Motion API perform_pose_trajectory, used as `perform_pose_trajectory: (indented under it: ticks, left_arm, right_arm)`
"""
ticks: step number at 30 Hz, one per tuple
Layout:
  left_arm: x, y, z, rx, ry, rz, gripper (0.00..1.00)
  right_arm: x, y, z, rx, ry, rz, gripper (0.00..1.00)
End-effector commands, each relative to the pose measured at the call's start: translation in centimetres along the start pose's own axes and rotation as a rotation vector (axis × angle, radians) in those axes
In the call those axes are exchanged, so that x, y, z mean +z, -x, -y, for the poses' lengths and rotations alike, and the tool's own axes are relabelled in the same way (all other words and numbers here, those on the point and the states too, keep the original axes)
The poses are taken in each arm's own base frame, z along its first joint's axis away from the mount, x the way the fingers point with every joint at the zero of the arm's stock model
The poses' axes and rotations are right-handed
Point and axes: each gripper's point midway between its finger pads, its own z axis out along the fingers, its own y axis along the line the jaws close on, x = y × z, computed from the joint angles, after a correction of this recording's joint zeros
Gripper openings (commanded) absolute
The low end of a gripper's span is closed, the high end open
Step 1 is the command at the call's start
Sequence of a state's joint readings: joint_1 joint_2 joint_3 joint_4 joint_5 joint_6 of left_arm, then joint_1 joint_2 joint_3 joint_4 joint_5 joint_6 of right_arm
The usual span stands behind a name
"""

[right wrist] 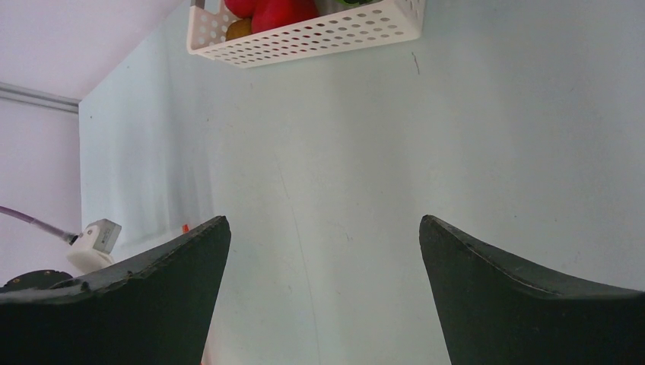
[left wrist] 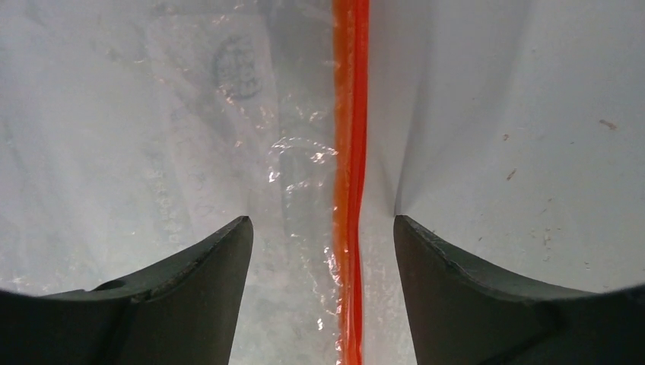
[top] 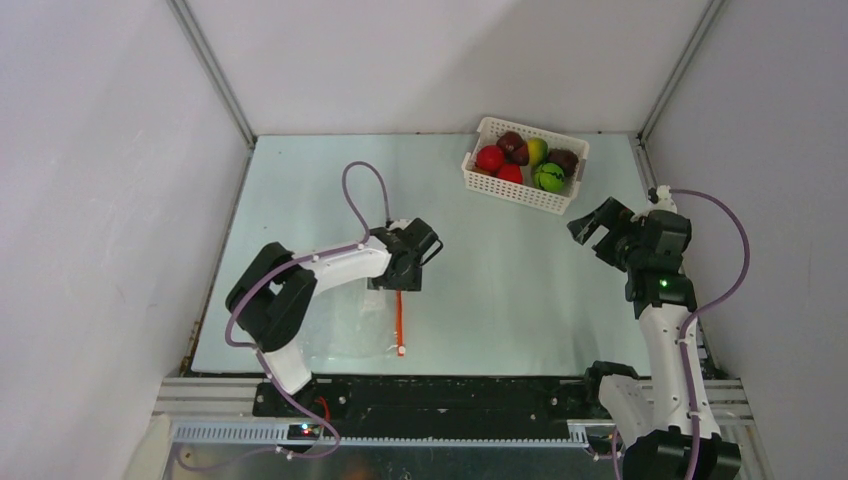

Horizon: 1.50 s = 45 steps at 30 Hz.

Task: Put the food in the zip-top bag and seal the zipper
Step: Pick up the zipper food storage bag at the center of the board.

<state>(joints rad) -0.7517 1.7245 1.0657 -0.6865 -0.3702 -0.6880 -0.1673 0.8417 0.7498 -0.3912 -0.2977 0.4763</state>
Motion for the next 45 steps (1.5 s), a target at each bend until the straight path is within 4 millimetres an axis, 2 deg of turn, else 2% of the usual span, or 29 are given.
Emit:
perform_pose_trajectory:
  ticks: [1,8,17,20,24,27,30,34,36,37,38,39,40,42,43,44,45]
  left_arm:
    - [0.5,0.3,1.0,0.006,-0.030,0.010,0.74]
    - [0.6,0.0,0.8,-0.007,-0.027,0.013,0.55]
    - [1.5,-0.8,0.3,-0.014,-0.010,0.010,0.47]
    - [1.9,-1.1,0.6,-0.015,-0.026,0.004,0.40]
    - [2.2,-1.2,1.0,-0.014,-0.041,0.003,0.23]
    - [2.0,-1.0,1.1,-0.019,-0.051,0.012,0.03]
    - [0.9,-0.2,1.4,-0.027,-0.087,0.045,0.00]
    - [-2.8,2.3,2.3,-0.062,-0.225,0.170,0.00]
    - [-5.6,3.8,3.0,-0.086,-0.325,0.255,0.00]
    - [-7.7,4.7,3.4,-0.098,-0.403,0.311,0.00]
    - [-8.6,5.0,3.6,-0.102,-0.444,0.337,0.00]
    - [-10.9,5.7,4.1,-0.113,-0.539,0.395,0.00]
    - [-12.1,5.9,4.4,-0.117,-0.589,0.423,0.00]
    - [-16.1,6.6,4.7,-0.134,-0.749,0.523,0.00]
    - [-17.2,6.5,5.3,-0.134,-0.819,0.548,0.00]
    - [-18.7,6.7,5.2,-0.142,-0.868,0.583,0.00]
    - [-19.1,6.3,5.5,-0.139,-0.913,0.588,0.00]
  right_arm:
    - [0.0,0.5,-0.5,-0.020,0.025,0.018,0.99]
    - [0.1,0.4,-0.4,-0.018,0.020,0.013,0.99]
    - [0.1,0.4,-0.4,-0.018,0.019,0.013,0.99]
    - [0.1,0.4,-0.3,-0.017,0.015,0.014,0.99]
    - [0.2,0.4,-0.2,-0.015,0.012,0.012,0.99]
    - [0.2,0.3,-0.2,-0.014,0.011,0.011,0.99]
    - [0.2,0.3,-0.4,-0.015,0.022,0.007,1.00]
    - [0.1,-0.1,-1.3,-0.030,0.074,-0.015,1.00]
    - [0.0,-0.5,-2.1,-0.046,0.110,-0.034,0.99]
    - [0.0,-1.0,-2.8,-0.063,0.137,-0.049,0.99]
    - [0.0,-1.3,-3.3,-0.073,0.155,-0.059,0.99]
    - [0.0,-2.0,-4.3,-0.100,0.188,-0.078,0.99]
    - [0.0,-2.5,-5.0,-0.118,0.210,-0.090,0.99]
    - [-0.4,-4.4,-7.7,-0.182,0.299,-0.140,0.99]
    - [-0.8,-5.9,-9.6,-0.226,0.362,-0.176,0.99]
    - [-0.9,-6.3,-10.5,-0.246,0.382,-0.178,0.99]
    - [-1.5,-7.9,-12.5,-0.283,0.446,-0.214,0.99]
